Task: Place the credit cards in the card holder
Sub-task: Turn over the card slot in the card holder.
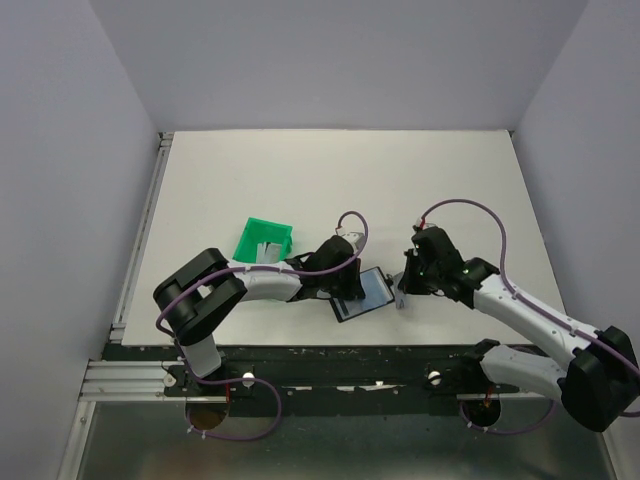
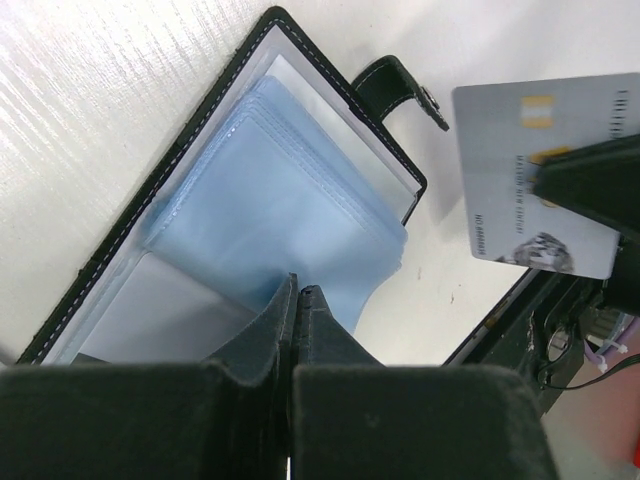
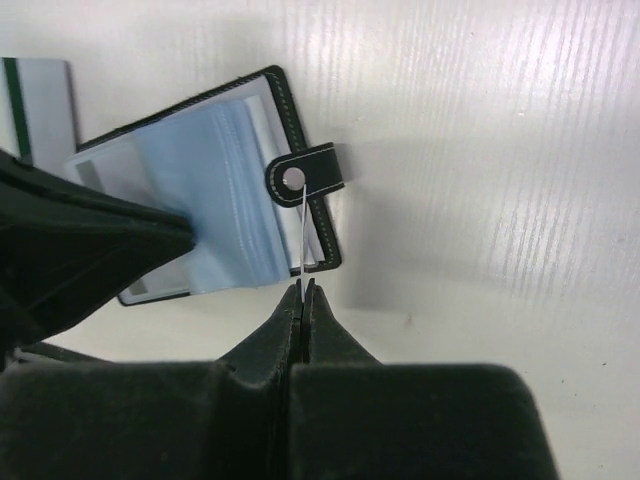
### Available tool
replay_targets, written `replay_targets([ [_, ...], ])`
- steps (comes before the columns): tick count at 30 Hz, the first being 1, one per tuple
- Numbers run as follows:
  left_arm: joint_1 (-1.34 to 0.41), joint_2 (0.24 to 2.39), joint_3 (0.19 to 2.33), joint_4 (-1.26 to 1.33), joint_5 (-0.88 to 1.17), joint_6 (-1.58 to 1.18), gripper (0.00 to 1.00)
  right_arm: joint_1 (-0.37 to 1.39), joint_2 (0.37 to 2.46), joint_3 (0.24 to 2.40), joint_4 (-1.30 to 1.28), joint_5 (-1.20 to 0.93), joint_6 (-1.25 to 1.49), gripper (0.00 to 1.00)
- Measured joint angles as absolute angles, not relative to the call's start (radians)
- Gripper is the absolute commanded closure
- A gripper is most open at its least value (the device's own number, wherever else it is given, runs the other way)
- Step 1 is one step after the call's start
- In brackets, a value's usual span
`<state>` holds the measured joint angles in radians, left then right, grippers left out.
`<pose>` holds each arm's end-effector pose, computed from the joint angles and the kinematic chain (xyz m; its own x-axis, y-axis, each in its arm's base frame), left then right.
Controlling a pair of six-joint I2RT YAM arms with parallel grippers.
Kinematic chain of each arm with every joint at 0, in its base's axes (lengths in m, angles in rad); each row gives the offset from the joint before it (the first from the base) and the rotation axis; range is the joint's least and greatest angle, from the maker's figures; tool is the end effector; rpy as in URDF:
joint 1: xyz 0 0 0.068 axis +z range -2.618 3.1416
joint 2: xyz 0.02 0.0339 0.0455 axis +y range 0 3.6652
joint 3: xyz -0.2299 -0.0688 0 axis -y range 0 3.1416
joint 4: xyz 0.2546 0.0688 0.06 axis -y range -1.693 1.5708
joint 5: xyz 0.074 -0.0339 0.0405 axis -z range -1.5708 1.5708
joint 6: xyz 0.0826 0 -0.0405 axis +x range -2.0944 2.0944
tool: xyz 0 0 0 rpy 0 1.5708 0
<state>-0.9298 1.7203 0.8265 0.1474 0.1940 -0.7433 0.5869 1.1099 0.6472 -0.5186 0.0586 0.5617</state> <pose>0.2111 -0.3096 0.0747 -0.8884 0.0804 -0.4519 0.3666 0.7168 -0.5932 0.2186 0.1396 0.1294 -0.8658 0.0628 -0.4964 -0.0763 0.9640 0.2549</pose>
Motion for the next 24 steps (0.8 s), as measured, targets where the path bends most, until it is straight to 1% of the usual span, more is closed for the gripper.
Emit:
replay_targets([
  [4, -0.93, 1.72, 0.822, 0.153, 0.194, -0.744, 1.0, 0.587, 1.05, 0.647, -0.516, 0.009, 0.54, 0.99],
  [13, -0.93, 1.721, 0.818, 0.16, 0.194, -0.744, 1.0, 0.587, 1.097, 0.643, -0.475, -0.131, 0.5, 0.99],
  [20, -0.93, 1.739, 0.823, 0.181, 0.198, -0.745, 1.0, 0.587, 1.154, 0.644, -0.464, -0.144, 0.492, 0.99],
  [24, -0.93, 1.755, 0.834, 0.189, 0.204, -0.744, 1.0, 0.587, 1.187, 0.648, -0.47, -0.118, 0.492, 0.99],
])
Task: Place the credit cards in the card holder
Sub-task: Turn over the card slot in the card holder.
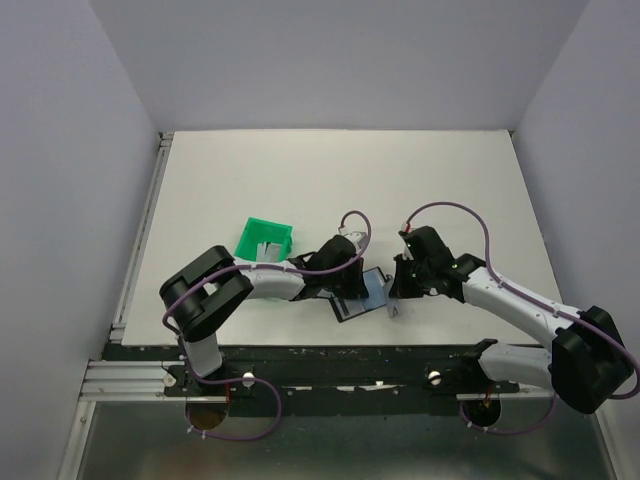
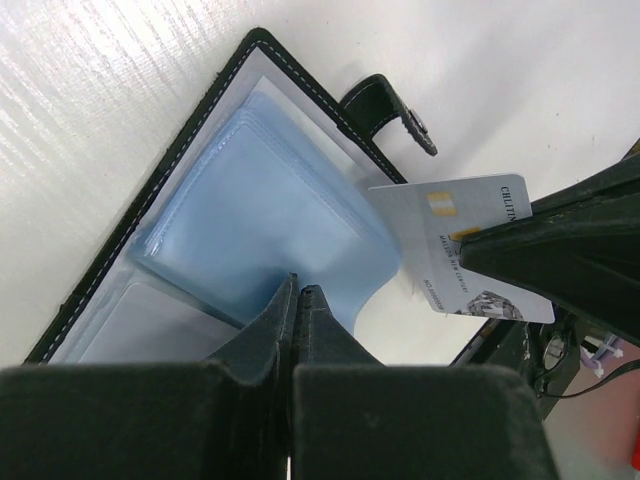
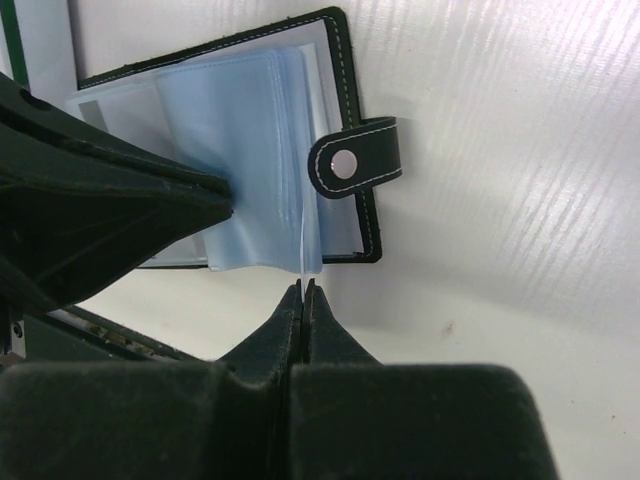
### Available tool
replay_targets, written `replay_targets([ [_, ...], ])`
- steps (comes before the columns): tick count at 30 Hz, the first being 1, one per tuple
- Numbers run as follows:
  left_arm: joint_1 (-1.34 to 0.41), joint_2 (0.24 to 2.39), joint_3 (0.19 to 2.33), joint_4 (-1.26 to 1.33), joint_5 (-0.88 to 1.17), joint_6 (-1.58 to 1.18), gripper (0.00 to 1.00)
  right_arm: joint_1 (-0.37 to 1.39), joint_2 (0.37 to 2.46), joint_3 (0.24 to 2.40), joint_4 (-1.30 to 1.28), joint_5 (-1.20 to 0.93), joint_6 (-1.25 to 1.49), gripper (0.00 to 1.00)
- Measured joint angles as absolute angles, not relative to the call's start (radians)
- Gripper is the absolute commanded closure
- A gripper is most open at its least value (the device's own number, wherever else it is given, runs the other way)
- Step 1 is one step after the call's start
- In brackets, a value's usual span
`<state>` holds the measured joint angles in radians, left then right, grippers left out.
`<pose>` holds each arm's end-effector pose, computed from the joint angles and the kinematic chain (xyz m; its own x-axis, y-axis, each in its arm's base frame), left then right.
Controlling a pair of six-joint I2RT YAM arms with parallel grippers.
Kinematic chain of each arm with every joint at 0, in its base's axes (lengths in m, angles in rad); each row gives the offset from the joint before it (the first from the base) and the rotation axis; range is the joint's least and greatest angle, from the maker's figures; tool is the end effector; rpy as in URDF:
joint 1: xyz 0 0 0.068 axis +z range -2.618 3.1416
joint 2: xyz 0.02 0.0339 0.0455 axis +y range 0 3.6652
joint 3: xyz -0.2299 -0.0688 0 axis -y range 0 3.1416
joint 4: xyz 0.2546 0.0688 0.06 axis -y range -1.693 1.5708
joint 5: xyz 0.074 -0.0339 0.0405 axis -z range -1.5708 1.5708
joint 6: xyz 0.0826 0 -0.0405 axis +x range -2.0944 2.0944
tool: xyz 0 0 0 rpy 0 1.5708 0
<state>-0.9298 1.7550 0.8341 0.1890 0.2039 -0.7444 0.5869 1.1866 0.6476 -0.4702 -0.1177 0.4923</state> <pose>0.2133 -0.3139 0.0696 -0.8867 0.0790 -0.4555 0.3728 0.7048 -0.6035 0.2163 0.1555 0.1154 -0.9056 -0.0386 -0.4223 -0.1974 0.9197 0.3393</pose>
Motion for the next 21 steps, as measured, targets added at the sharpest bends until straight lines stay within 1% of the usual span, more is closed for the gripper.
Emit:
replay_targets([
  [11, -0.929, 1.768, 0.843, 0.198, 0.213, -0.744, 1.0, 0.587, 1.188, 0.648, -0.483, -0.08, 0.496, 1.0],
  [21, -0.93, 1.768, 0.843, 0.199, 0.213, -0.744, 1.0, 0.587, 1.188, 0.648, -0.445, -0.128, 0.496, 0.99],
])
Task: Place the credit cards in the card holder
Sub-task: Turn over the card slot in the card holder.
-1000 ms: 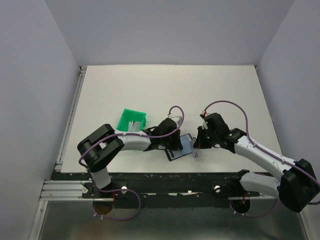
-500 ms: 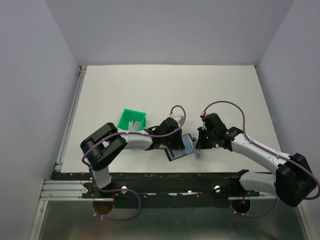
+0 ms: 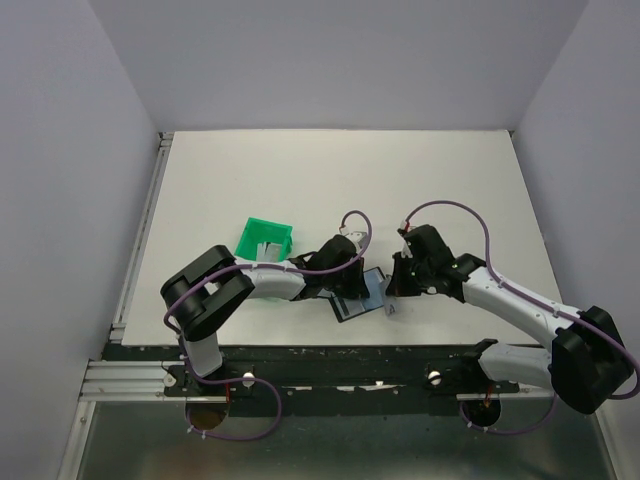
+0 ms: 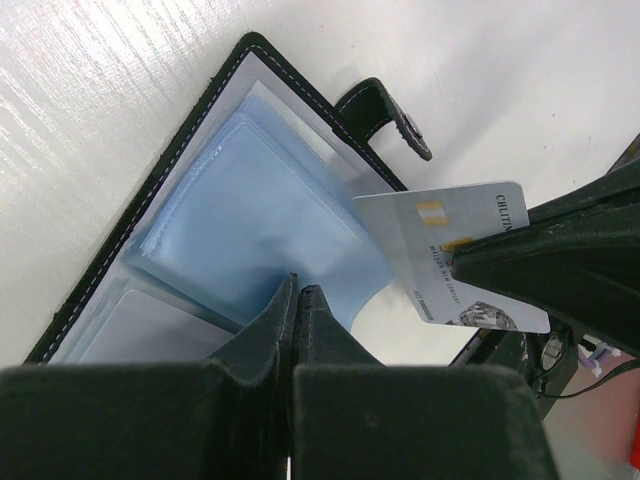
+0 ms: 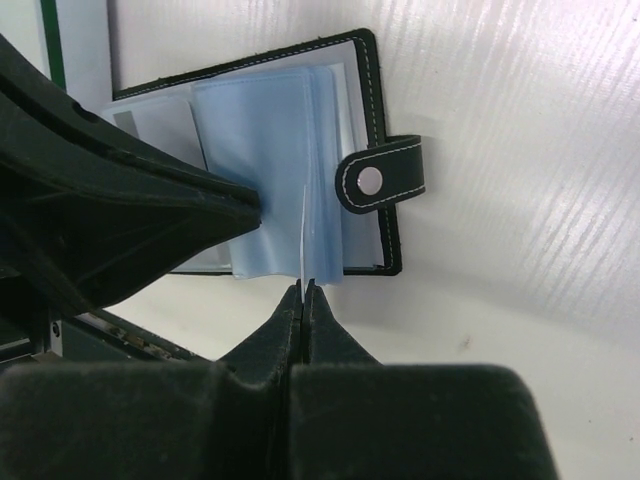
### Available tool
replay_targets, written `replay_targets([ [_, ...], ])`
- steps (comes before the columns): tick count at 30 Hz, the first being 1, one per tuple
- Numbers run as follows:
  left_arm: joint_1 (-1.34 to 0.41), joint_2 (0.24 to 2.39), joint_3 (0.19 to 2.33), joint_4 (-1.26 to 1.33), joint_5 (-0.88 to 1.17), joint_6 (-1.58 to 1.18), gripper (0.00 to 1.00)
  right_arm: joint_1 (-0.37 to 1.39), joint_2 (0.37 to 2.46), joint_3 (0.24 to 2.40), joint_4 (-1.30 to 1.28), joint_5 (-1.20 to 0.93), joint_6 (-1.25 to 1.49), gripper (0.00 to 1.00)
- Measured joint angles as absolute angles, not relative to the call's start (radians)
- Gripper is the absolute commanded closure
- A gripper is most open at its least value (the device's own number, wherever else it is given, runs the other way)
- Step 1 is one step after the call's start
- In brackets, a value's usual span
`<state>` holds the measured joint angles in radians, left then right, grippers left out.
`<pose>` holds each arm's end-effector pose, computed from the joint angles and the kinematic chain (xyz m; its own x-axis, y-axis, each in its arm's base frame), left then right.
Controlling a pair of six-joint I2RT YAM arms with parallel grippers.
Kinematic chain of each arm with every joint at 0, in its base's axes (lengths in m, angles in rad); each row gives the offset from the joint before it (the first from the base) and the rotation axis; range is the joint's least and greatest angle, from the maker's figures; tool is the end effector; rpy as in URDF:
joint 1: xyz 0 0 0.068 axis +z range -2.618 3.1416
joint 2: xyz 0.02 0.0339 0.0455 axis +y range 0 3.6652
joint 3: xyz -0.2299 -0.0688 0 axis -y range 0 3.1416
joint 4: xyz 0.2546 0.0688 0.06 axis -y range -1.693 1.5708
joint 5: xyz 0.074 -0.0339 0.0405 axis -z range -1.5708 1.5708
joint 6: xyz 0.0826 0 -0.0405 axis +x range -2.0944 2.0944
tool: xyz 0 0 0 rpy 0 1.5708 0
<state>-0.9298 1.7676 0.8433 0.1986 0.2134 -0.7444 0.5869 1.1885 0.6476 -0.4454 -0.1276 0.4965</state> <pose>0.2144 -0.3166 0.0692 -0.8868 0.0813 -0.4549 0.3769 0.6968 -0.6102 0.2185 0.1580 0.1171 -0.9001 -0.0312 -0.4346 -0.2036 0.9120 0.3562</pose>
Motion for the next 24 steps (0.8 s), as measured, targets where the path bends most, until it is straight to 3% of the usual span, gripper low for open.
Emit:
replay_targets([
  [24, -0.929, 1.768, 0.843, 0.199, 0.214, -0.744, 1.0, 0.587, 1.212, 0.648, -0.458, -0.098, 0.496, 1.0],
])
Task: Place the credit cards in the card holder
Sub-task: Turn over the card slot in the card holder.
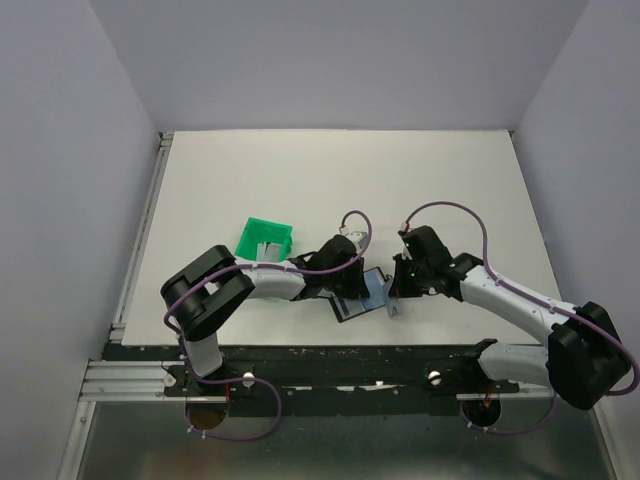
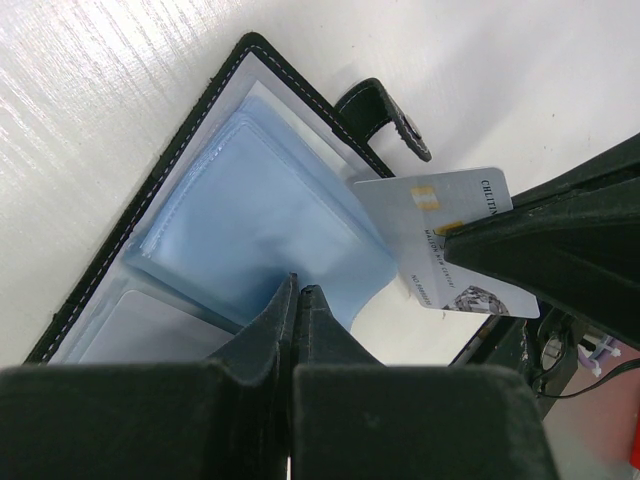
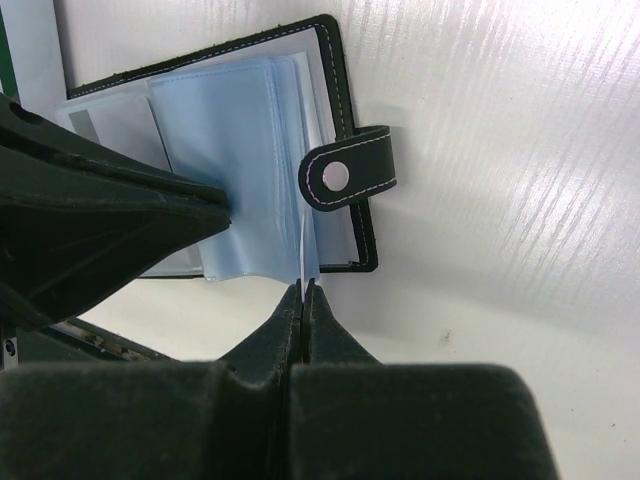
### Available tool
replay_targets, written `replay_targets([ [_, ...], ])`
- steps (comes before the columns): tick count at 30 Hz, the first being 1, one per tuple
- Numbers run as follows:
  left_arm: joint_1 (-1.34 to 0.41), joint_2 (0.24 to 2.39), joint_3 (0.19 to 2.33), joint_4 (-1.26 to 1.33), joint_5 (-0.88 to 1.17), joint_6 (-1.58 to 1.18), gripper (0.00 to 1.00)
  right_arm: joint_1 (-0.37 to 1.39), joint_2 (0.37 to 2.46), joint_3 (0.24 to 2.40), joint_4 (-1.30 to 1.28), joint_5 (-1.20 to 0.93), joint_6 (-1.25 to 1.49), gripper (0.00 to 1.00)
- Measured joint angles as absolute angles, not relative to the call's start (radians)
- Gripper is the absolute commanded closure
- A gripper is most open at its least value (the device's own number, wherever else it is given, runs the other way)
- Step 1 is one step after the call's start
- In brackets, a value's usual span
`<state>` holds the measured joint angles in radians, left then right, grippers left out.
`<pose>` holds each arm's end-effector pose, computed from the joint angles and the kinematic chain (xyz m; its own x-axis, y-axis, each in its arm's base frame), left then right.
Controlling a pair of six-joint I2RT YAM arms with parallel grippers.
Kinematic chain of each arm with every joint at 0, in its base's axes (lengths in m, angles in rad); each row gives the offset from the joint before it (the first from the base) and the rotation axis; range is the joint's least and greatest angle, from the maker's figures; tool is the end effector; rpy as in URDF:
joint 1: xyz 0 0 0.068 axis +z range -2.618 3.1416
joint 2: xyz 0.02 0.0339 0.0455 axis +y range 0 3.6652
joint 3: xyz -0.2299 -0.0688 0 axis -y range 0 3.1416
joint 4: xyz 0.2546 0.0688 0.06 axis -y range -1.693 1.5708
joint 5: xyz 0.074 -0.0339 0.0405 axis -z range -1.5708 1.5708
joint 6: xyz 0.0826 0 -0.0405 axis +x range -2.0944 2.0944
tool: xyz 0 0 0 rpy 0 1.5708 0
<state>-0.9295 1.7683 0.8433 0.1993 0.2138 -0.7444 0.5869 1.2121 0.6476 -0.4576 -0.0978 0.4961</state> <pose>0.2145 -0.3166 0.0690 -0.8869 0.0812 -0.4548 0.3768 0.6968 -0.6104 0.2187 0.1551 0.1100 -0.9073 -0.0345 -0.4190 -0.1838 0.9289 0.3215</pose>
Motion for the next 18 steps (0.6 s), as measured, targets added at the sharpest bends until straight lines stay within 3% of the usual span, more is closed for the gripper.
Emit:
replay_targets([
  [18, -0.929, 1.769, 0.844, 0.2, 0.215, -0.744, 1.0, 0.587, 1.217, 0.644, -0.405, -0.151, 0.497, 0.99],
])
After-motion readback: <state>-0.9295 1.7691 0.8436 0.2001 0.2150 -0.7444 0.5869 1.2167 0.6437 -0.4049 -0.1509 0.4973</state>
